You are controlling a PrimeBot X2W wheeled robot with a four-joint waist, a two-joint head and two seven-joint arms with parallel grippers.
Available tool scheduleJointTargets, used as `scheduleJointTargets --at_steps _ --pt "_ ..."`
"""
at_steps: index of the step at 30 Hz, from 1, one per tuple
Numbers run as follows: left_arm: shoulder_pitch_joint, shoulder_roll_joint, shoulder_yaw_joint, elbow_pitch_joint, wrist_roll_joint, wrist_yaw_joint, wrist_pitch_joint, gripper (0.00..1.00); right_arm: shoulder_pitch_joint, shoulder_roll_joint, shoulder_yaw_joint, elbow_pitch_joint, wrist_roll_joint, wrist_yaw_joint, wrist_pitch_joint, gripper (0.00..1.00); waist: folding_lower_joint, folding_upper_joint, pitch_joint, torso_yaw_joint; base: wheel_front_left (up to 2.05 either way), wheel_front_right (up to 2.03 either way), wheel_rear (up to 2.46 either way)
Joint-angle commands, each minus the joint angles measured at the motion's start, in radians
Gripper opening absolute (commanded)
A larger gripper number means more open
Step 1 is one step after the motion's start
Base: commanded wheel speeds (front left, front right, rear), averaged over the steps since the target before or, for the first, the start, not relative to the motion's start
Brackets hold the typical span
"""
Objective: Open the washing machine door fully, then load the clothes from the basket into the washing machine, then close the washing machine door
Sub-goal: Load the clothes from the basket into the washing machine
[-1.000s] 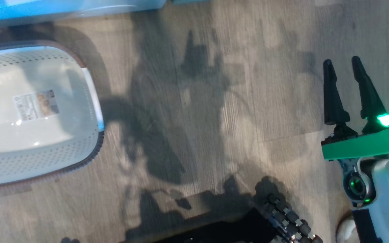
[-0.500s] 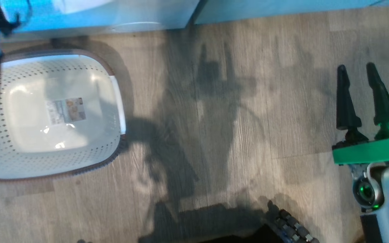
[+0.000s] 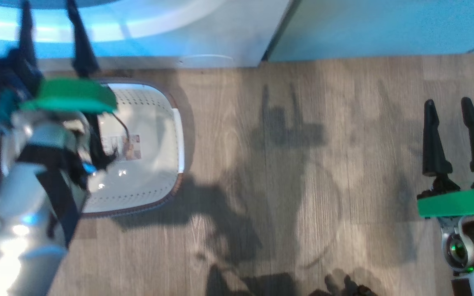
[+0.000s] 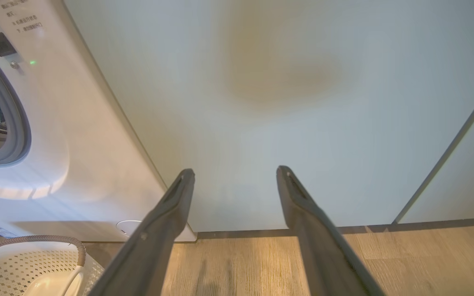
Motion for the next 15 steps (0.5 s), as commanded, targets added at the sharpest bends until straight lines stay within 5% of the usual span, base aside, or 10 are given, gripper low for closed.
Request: scheduleJointTargets --at_steps 1,15 --pt "0.019 0.031 0.031 -0.048 0.014 0.033 -0.006 1.0 0.025 -0.021 0.01 -0.032 -0.009 -0.003 -0.006 1.0 0.0001 0.0 -0.032 0.024 0.0 0.0 0.0" --pt "0.34 -0.061 -0.048 -0.216 0.062 0.069 -0.006 1.0 0.097 -0.043 0.001 -0.018 -0.038 -0.003 -0.006 1.0 0.0001 0.0 -0.206 0.095 0.0 0.0 0.0"
